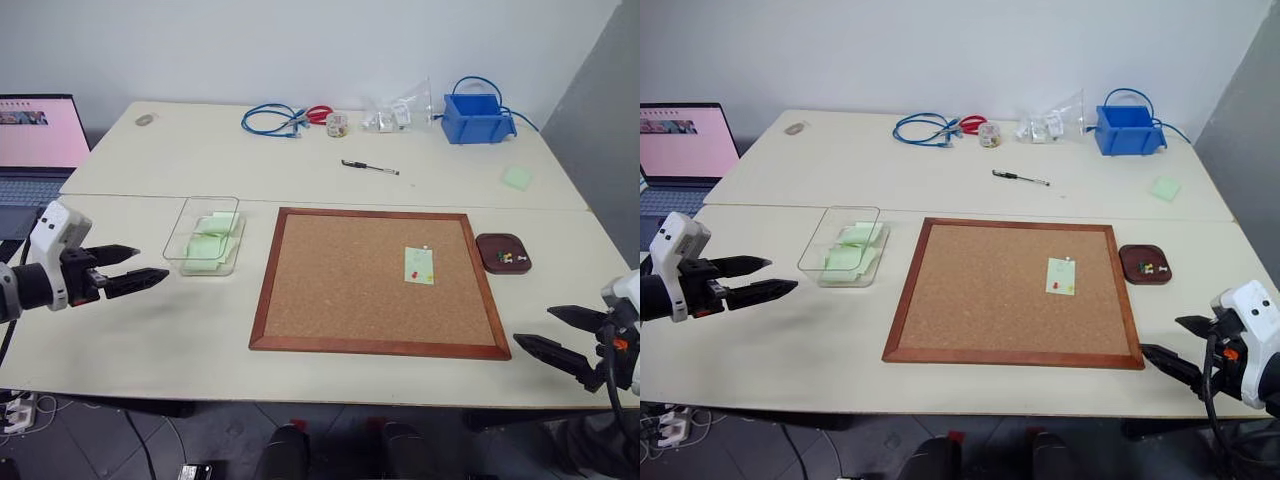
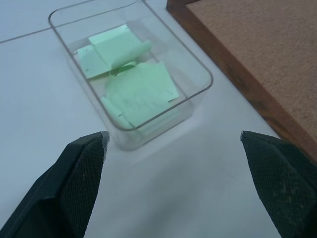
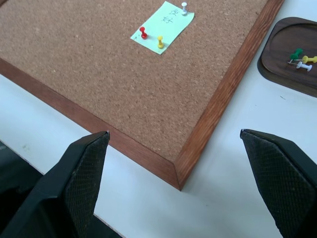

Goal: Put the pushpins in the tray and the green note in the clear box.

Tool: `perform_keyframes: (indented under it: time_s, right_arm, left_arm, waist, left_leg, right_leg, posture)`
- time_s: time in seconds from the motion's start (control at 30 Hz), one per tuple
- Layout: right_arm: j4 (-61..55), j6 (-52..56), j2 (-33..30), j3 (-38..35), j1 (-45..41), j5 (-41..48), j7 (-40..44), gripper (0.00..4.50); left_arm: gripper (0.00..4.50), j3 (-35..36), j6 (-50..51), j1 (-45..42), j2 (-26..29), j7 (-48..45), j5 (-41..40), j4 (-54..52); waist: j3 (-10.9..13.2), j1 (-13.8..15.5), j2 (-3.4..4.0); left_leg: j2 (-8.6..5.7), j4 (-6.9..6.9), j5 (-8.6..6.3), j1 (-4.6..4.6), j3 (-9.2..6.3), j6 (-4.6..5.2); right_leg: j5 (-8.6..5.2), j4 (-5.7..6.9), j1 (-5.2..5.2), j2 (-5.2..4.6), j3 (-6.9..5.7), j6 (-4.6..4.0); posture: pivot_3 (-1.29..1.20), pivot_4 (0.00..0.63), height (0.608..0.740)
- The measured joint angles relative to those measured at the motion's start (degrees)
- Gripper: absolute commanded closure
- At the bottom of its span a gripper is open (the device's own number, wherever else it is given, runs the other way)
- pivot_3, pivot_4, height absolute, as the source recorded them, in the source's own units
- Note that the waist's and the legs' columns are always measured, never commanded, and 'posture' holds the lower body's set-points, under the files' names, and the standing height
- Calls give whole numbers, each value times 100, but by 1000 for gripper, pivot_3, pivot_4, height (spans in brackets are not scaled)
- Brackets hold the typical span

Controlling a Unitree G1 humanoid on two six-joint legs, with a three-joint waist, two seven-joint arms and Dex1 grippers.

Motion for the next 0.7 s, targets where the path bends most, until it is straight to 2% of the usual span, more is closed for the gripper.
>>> perform_keyframes:
  time_s: [0.23, 0.4, 0.7]
  right_arm:
    - [-50, 135, 84, -80, -303, 292, -533, 0]
    - [-435, 302, 452, -130, -398, 204, -1556, 0]
    - [-746, 417, 627, -408, -231, 479, -2021, 0]
  left_arm:
    - [11, 3, 103, -490, -20, 108, -134, 50]
    - [11, -125, 167, -642, -21, 44, -142, 111]
    - [11, -510, 49, -1152, -87, -49, -67, 548]
  waist:
    - [1, -3, -3]
    - [2, -7, -1]
    - [2, -7, -3]
  left_leg:
    - [-4, 2, 0, 0, 1, 0]
    - [-4, -3, 0, -2, 1, 0]
    - [-7, 2, 0, -2, 3, 0]
  right_leg:
    - [1, 1, 1, -1, 1, 1]
    - [0, 3, -4, 0, 0, -1]
    - [0, 5, -3, 2, 0, -1]
  posture:
    - [0, 150, 740]
    - [0, 150, 740]
    - [0, 150, 740]
